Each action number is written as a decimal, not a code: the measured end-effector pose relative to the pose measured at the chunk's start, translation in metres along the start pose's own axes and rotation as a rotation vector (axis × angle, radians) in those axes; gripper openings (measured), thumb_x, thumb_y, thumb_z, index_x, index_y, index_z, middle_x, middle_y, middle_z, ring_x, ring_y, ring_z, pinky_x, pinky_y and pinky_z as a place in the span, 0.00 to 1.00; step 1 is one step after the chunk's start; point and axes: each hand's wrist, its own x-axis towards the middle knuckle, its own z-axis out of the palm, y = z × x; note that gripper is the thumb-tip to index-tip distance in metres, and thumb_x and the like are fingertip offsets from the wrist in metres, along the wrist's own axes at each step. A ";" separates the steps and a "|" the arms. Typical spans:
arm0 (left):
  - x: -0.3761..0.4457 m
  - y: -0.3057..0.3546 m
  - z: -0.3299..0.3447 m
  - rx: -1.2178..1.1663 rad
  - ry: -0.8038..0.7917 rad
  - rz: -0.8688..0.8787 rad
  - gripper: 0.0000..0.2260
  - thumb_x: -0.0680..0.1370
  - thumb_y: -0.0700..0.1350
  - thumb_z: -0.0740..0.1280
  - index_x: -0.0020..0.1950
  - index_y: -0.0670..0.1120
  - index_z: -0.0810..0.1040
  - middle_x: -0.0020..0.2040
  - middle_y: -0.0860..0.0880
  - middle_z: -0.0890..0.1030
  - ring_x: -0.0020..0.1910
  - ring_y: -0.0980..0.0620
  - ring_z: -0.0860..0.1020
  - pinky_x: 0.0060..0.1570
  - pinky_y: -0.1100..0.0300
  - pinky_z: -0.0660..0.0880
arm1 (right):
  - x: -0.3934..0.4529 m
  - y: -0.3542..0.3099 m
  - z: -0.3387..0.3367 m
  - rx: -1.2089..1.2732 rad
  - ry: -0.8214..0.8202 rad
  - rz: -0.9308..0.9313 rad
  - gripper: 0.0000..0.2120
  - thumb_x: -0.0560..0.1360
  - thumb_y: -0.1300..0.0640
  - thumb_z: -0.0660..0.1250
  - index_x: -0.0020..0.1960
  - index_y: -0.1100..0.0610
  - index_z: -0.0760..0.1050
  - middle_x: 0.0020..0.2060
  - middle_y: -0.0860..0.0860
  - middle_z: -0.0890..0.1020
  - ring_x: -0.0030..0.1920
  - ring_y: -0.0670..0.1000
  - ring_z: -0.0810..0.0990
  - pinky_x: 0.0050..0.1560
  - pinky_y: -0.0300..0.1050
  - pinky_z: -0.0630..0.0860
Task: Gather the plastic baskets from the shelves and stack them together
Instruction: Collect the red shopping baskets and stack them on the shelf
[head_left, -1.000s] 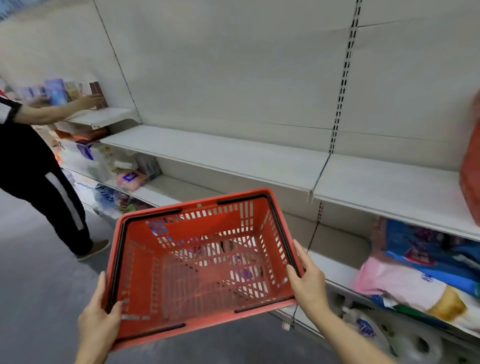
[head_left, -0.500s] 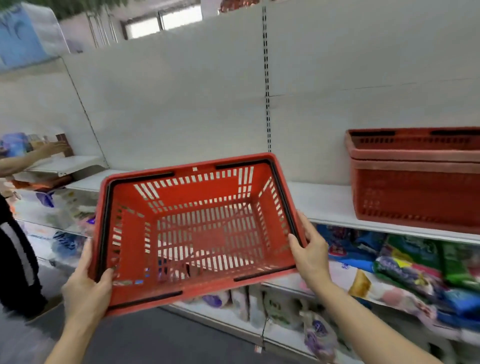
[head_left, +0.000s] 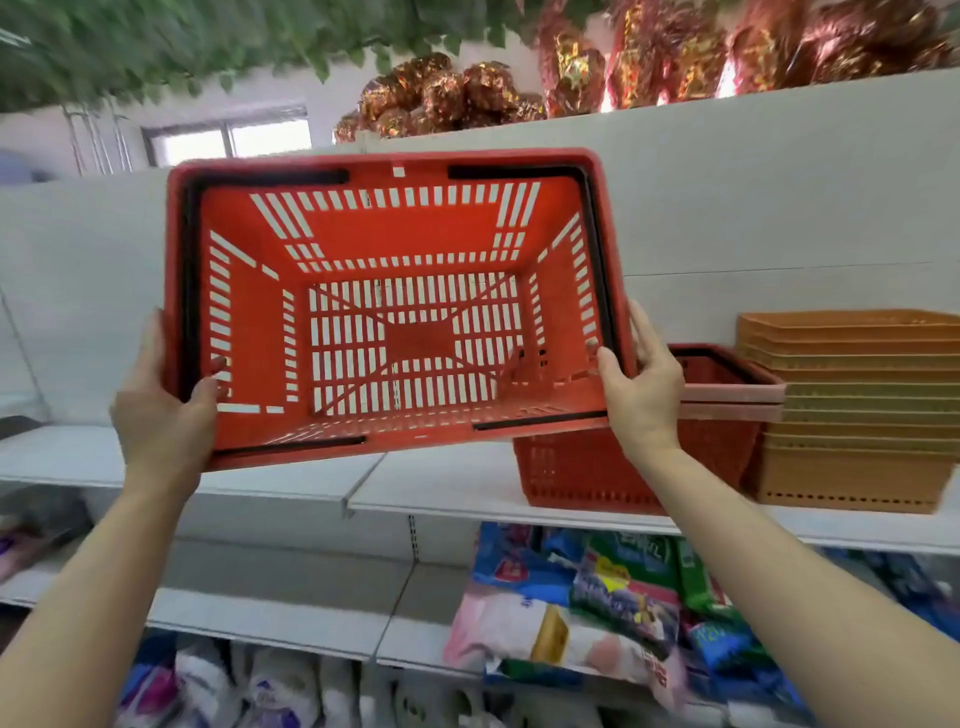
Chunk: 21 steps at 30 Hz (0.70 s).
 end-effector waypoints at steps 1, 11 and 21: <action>-0.003 0.017 0.020 -0.022 -0.001 0.020 0.34 0.76 0.35 0.67 0.69 0.70 0.66 0.59 0.72 0.77 0.58 0.68 0.77 0.65 0.59 0.73 | 0.013 0.004 -0.016 -0.017 0.014 -0.010 0.26 0.76 0.65 0.64 0.73 0.53 0.68 0.64 0.48 0.78 0.64 0.45 0.76 0.65 0.52 0.73; 0.003 0.085 0.189 -0.084 -0.117 0.067 0.34 0.75 0.37 0.64 0.79 0.54 0.61 0.69 0.50 0.78 0.64 0.49 0.78 0.67 0.49 0.74 | 0.099 0.039 -0.133 -0.159 0.130 0.006 0.24 0.79 0.59 0.64 0.73 0.47 0.66 0.62 0.47 0.79 0.60 0.46 0.79 0.56 0.52 0.80; 0.042 0.098 0.312 -0.085 -0.362 -0.031 0.32 0.70 0.32 0.65 0.72 0.52 0.72 0.55 0.46 0.84 0.49 0.43 0.82 0.50 0.52 0.79 | 0.167 0.100 -0.166 -0.267 0.187 0.151 0.25 0.73 0.66 0.68 0.69 0.52 0.72 0.56 0.49 0.83 0.53 0.46 0.83 0.53 0.51 0.81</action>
